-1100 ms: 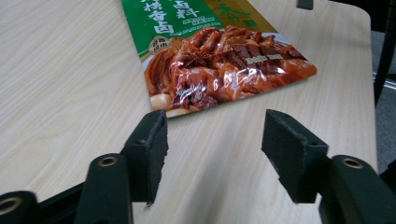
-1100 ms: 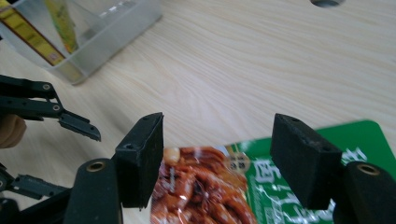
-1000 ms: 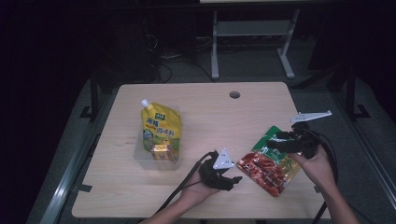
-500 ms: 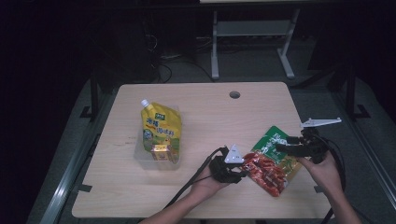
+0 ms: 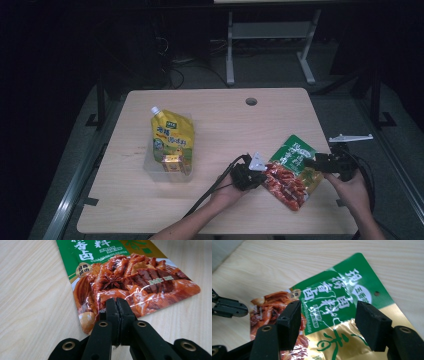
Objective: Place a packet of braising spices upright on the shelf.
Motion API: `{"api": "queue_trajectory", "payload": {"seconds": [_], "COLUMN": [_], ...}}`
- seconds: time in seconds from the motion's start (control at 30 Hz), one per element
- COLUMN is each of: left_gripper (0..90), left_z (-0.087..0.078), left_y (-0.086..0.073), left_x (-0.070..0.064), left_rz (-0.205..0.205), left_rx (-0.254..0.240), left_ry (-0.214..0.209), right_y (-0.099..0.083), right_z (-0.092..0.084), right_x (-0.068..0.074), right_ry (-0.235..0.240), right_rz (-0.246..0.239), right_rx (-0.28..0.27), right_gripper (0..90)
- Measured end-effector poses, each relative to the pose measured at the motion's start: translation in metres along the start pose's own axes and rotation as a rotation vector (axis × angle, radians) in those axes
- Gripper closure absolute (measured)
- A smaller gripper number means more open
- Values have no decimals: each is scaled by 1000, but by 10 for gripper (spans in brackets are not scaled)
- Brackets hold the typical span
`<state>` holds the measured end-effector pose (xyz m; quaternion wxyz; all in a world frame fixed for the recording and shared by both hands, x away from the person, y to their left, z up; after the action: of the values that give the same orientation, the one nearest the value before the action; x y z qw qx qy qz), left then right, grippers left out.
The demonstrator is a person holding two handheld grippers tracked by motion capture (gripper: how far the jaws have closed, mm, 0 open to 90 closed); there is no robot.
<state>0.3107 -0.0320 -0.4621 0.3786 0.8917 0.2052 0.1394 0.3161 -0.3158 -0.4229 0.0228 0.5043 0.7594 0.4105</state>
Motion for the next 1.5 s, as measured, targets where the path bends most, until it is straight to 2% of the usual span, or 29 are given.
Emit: {"api": "queue_trajectory", "payload": {"seconds": [0.27,0.3,0.37,0.43,0.6,0.77,0.9,1.0,1.3,1.43,1.5], "left_gripper": [887,887,886,885,886,886,886,886,886,885,885], "left_z": [12,13,13,14,15,16,16,17,17,17,17], "left_y": [0,-1,0,0,1,1,2,2,3,3,3], "left_x": [0,0,-1,0,-2,-2,-3,-3,-4,-4,-4], "left_rz": [8,0,-9,6,2,16,29,28,38,40,43], "left_rx": [44,45,41,51,59,74,82,89,92,93,92], "left_ry": [5,3,6,6,13,16,22,18,24,25,27], "right_y": [-14,-15,-18,-20,-24,-28,-31,-35,-42,-43,-44], "right_z": [-2,-2,-4,-6,-8,-10,-10,-12,-13,-10,-8], "right_x": [-15,-17,-20,-23,-28,-33,-37,-43,-52,-55,-56], "right_ry": [-26,-30,-39,-44,-63,-75,-81,-94,-95,-79,-77], "right_rz": [80,75,90,98,126,165,178,211,259,282,278], "right_rx": [-7,-10,-7,-10,-8,-5,-7,-11,-21,-24,-20], "right_gripper": [382,381,381,380,373,372,370,364,366,377,385]}}
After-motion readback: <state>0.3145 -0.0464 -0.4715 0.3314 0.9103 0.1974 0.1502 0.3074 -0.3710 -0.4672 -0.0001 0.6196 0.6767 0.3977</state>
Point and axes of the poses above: each handheld gripper's, and its own axes: z roughly forward along the jaws, y roughly out of its top, x roughly to its left, the point moved 1 cm from there along z, roughly forward along the jaws, and after that the axes turned 10 degrees about y, right-handed, at the moved point
